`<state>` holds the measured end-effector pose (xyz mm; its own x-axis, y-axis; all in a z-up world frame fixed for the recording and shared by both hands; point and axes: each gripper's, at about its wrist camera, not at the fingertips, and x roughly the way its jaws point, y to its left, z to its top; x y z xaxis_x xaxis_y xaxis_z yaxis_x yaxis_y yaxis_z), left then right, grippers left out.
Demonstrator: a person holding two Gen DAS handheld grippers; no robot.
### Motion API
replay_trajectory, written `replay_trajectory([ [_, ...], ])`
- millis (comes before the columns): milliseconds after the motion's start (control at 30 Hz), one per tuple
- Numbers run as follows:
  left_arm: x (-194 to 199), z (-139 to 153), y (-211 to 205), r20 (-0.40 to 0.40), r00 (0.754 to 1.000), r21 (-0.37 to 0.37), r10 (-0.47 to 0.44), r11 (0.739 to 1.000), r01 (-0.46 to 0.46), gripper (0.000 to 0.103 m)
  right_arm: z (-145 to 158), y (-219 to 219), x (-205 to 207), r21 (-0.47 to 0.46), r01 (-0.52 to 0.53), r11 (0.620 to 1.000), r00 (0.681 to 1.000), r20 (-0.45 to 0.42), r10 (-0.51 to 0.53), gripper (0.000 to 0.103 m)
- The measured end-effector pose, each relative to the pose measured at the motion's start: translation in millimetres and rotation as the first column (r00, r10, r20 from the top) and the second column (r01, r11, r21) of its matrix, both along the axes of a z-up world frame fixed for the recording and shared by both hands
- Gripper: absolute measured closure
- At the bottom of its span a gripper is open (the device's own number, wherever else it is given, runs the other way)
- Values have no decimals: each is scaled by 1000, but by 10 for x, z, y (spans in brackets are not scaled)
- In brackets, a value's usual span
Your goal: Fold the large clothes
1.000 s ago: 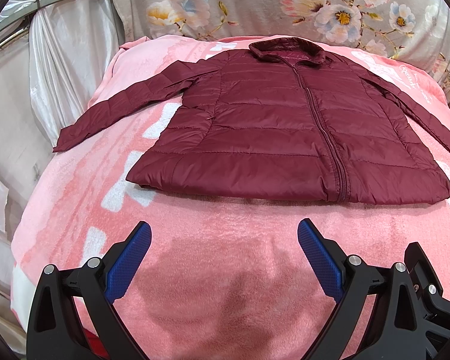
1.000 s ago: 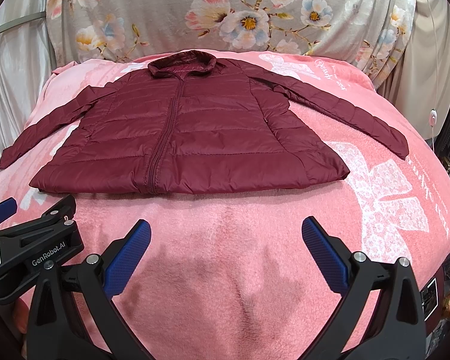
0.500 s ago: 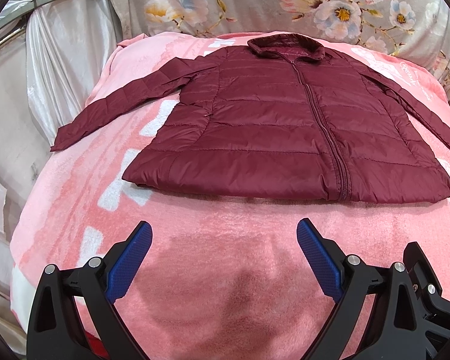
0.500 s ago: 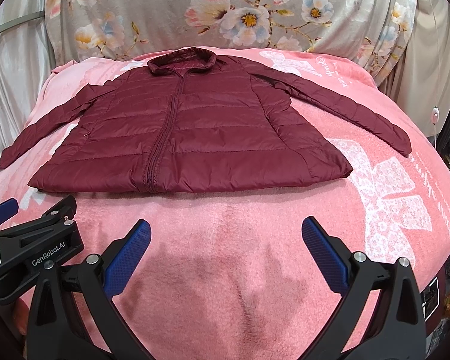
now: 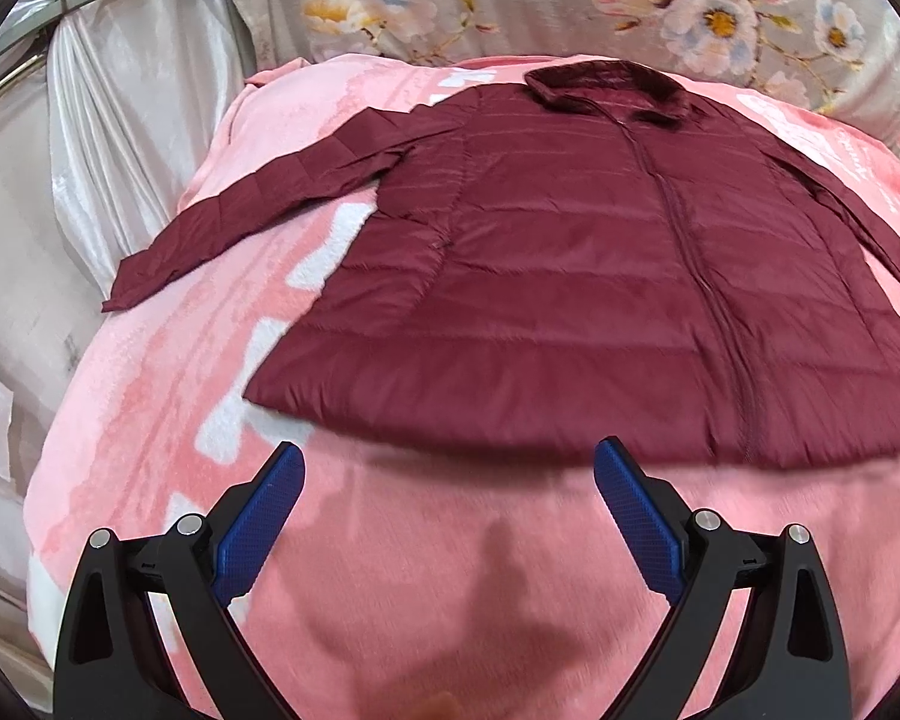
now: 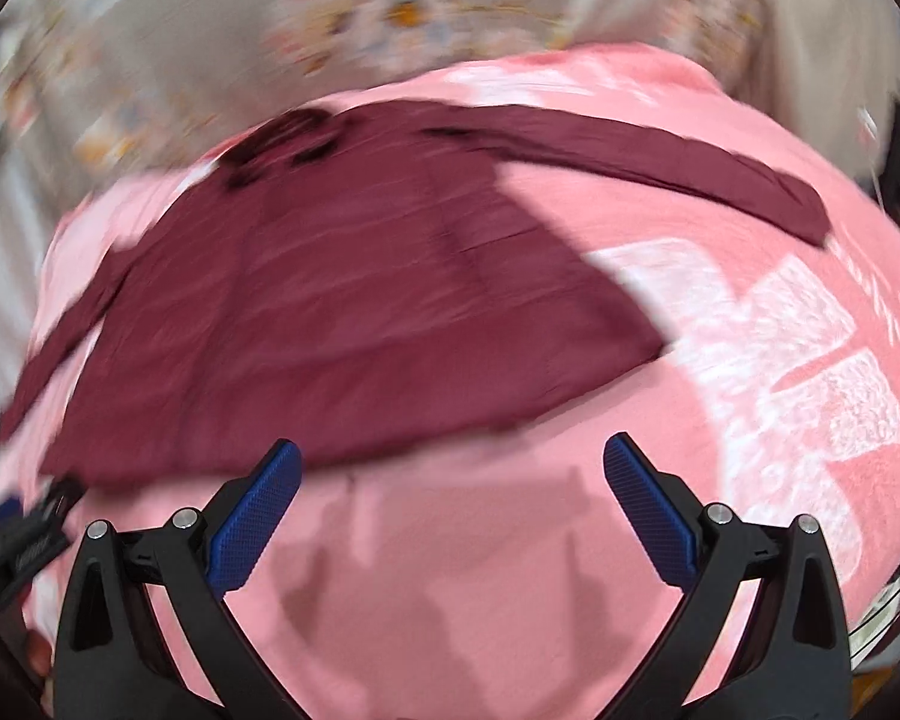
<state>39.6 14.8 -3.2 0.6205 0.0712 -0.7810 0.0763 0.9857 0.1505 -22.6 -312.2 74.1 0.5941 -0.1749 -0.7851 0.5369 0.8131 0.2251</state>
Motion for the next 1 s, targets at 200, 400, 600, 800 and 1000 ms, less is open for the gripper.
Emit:
replay_trajectory([
  [200,347,-5,1,20,999,20,29,999,-29,7,-119,-1502,-112,198,291,936,945,91,-313,5],
  [400,669,-67,-93,31,999,44,26,999,-28,7,-382,-2512,-176,257,497,829,845,74,-530,5],
  [600,919,-100,-125,33,999,32,32,999,-33,7,-604,-3019,-244,318,582,749,762,109,-639,7],
  [800,1140,-142,-41,19,998,4,56,998,-56,7,-613,-3183,21,242,595,766,767,114,-631,63],
  [1000,1327,-214,111,5,995,5,98,995,-98,7,-171,-2910,700,150,469,870,852,181,-491,97],
])
